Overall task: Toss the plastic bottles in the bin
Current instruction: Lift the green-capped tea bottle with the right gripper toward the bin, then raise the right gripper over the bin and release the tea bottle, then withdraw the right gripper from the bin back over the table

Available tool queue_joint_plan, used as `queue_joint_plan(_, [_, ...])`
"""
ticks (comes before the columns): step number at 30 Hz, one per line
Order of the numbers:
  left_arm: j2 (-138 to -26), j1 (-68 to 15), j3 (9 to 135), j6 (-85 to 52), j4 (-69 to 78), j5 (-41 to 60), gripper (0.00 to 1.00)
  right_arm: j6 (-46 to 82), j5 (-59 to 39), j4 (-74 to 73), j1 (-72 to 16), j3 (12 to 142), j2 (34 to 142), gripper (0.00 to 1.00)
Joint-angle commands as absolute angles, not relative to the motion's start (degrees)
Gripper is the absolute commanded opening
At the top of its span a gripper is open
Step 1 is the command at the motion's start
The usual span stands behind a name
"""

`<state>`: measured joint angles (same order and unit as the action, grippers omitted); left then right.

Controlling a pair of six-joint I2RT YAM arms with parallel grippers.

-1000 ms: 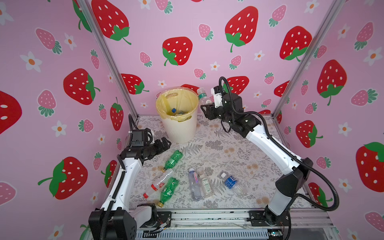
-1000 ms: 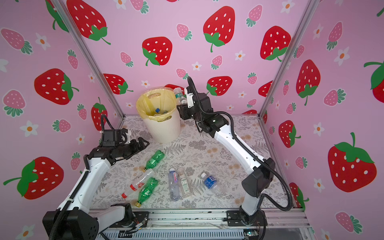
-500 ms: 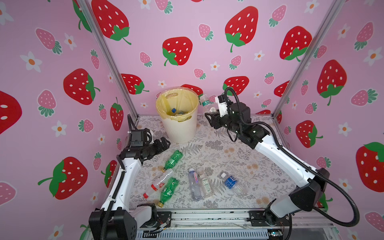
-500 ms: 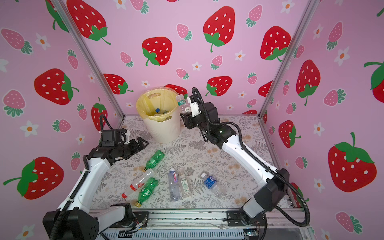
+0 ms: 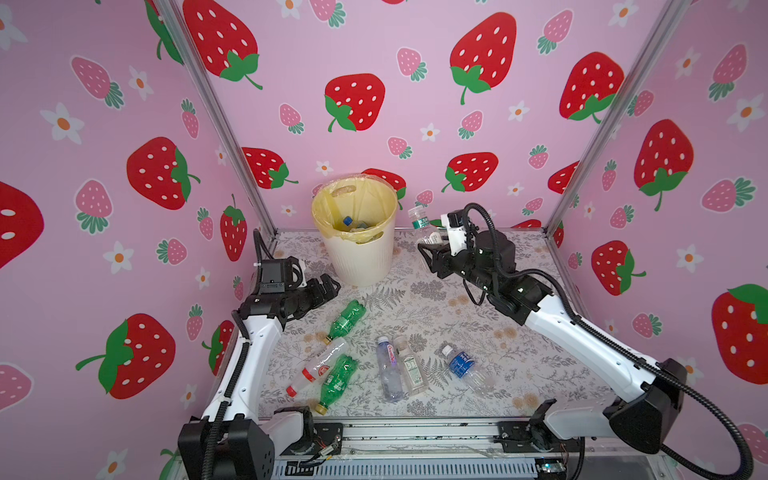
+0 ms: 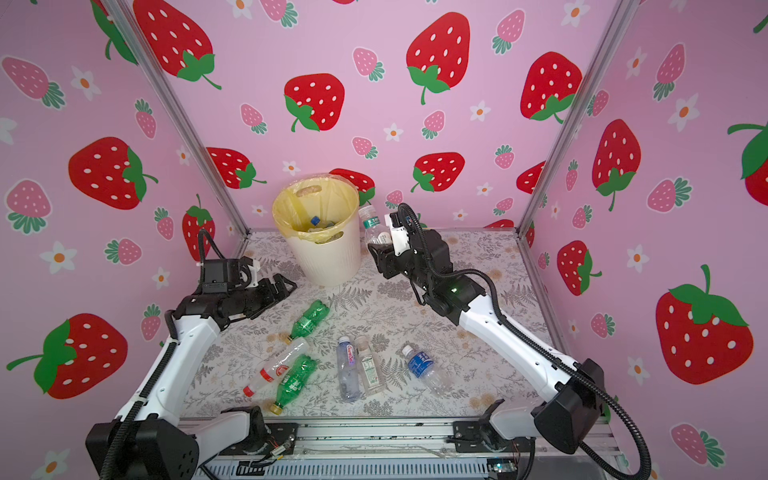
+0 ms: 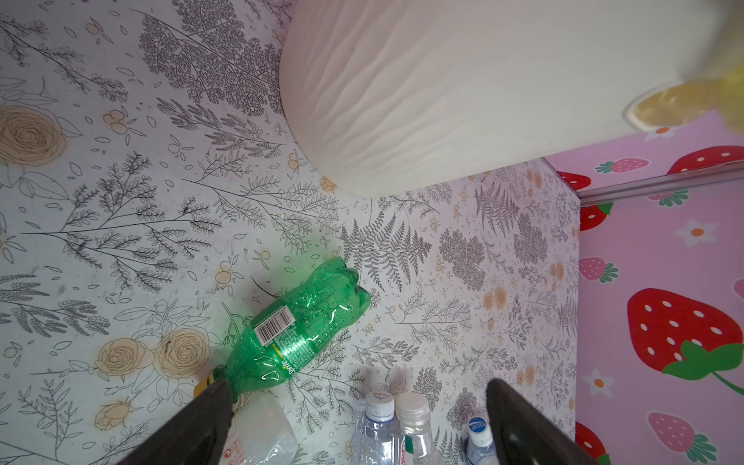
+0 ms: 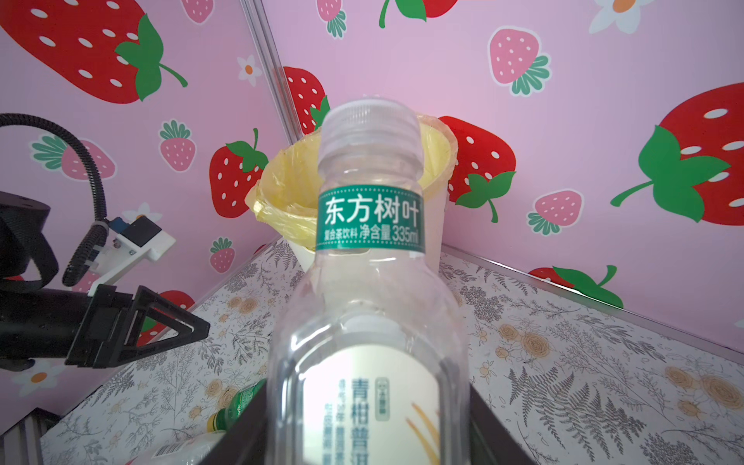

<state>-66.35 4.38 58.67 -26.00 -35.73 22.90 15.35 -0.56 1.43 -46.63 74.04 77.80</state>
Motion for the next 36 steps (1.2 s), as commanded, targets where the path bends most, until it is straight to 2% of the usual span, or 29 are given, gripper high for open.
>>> queue_joint_plan(1, [-65.3,4.9,58.8,-26.8,-34.4,24.9,1.00,15.7,0.1,-1.6,-47.5,73.4,76.8,0.55])
queue_joint_plan(11, [-64.9,5.2,59.7,-26.2,-36.7,23.5,1.00,14.6,0.6,-4.2,-49.1,80.8,84.8,0.55])
queue_joint_plan(15, [-65.0,5.2,59.6,-26.3,-36.5,24.0,1.00,14.1,0.3,-6.0,-49.2,91.1,93.1,0.55])
queue_joint_plan(18, [-65.2,5.3,59.5,-26.4,-36.2,24.6,1.00,14.3,1.3,-6.0,-49.3,106.5,104.8,0.55])
queue_joint_plan(19, [-65.3,5.4,59.5,-26.4,-36.2,24.6,1.00,14.2,1.3,-4.3,-49.2,113.1,109.2,0.59])
queue_joint_plan(22, [-65.4,5.6,59.3,-26.4,-36.1,24.0,1.00,14.0,0.7,6.5,-49.2,142.7,126.9,0.77])
queue_joint_plan(24, [-65.8,5.9,59.7,-26.2,-36.8,23.2,1.00,14.8,1.6,11.6,-49.1,160.0,136.8,1.00])
queue_joint_plan(26, [-65.8,6.5,59.8,-26.1,-36.9,23.2,1.00,15.2,1.9,9.6,-49.1,159.1,137.3,0.99])
queue_joint_plan(31, [-65.8,7.3,59.4,-26.3,-36.4,24.2,1.00,16.3,0.8,-8.8,-49.0,127.9,120.6,0.99])
queue_joint_plan(36, [-66.4,8.5,59.5,-26.4,-36.1,25.4,0.99,14.8,-1.0,-2.6,-49.1,126.7,115.8,0.99])
